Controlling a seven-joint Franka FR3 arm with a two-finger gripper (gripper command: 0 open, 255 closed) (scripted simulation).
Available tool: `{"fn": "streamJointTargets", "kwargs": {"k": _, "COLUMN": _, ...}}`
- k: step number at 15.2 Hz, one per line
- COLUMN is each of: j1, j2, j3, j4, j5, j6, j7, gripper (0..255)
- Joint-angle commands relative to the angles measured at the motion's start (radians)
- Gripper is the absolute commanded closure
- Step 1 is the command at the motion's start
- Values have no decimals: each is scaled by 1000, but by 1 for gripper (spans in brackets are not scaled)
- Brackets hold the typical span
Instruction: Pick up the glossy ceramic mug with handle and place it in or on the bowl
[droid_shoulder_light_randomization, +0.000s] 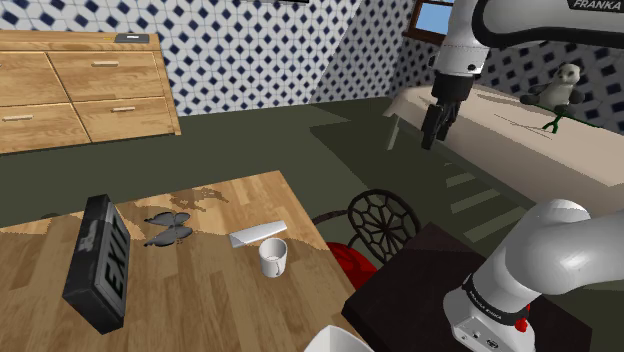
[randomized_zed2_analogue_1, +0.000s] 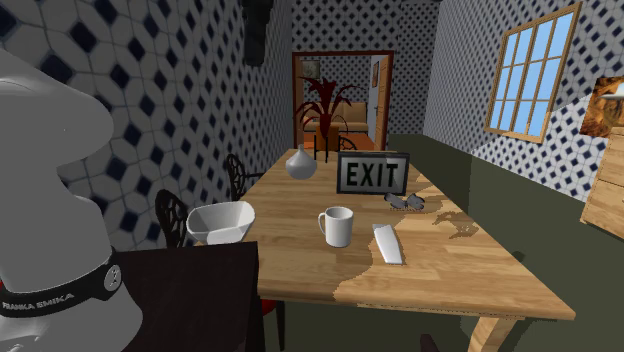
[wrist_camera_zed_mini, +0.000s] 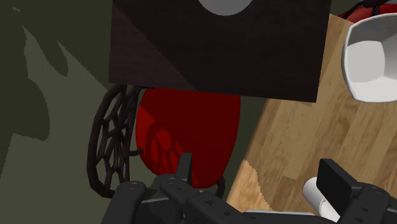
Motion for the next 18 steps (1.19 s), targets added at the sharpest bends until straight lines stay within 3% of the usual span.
{"fn": "streamJointTargets", "kwargs": {"k": 1, "j1": 0, "j2": 0, "j3": 0, "j4": 0, "j5": 0, "j6": 0, "j7": 0, "gripper": 0}}
{"fn": "streamJointTargets", "kwargs": {"k": 10, "j1": 50, "j2": 137, "j3": 115, "j4": -131, "j5": 90, "j6": 289, "j7": 118, "gripper": 0}}
{"fn": "streamJointTargets", "kwargs": {"k": 18, "j1": 91, "j2": 361, "j3": 217, "j4": -151, "j5": 142, "j6": 555, "j7": 217, "gripper": 0}}
